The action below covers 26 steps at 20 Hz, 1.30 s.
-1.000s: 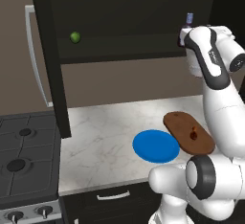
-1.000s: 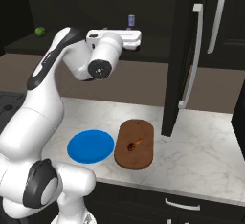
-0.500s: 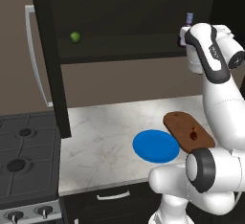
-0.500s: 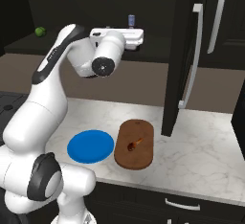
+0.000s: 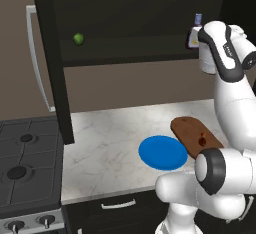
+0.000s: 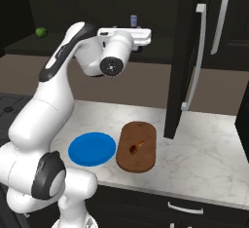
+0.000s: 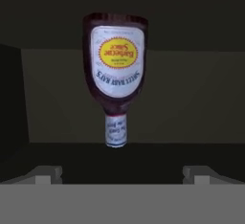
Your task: Pick the chicken drumstick from the plate and place it on the cutting board. Then pick the condiment bottle from the cabinet and place it next to the cutting board.
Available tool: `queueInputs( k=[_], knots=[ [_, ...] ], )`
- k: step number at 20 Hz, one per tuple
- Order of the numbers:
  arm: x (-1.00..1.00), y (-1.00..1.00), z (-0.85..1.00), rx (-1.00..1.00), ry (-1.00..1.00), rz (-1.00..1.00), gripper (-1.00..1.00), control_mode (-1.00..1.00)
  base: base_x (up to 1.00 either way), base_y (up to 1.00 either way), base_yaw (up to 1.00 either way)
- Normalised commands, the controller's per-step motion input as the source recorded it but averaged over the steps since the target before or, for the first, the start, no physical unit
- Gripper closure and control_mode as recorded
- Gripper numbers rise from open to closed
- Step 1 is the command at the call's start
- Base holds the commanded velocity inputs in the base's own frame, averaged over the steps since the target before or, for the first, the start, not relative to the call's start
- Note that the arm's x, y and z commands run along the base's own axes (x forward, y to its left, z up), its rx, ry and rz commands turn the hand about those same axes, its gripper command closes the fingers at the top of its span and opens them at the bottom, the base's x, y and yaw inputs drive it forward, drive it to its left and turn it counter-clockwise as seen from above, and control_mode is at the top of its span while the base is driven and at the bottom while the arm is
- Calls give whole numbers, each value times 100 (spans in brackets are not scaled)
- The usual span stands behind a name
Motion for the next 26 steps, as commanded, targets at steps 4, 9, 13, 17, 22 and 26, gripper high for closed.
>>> queueInputs(
  k=[4,9,13,17,22,26],
  knots=[
    [5,0,0,0,0,0,-100,-100,0,0,0],
    [3,0,0,0,0,0,-100,-100,0,0,0],
    [4,0,0,0,0,0,-100,-100,0,0,0],
    [7,0,0,0,0,0,-100,-100,0,0,0],
    [10,0,0,0,0,0,-100,-100,0,0,0],
    [11,0,-2,0,0,0,-100,-100,0,0,0]
  ],
)
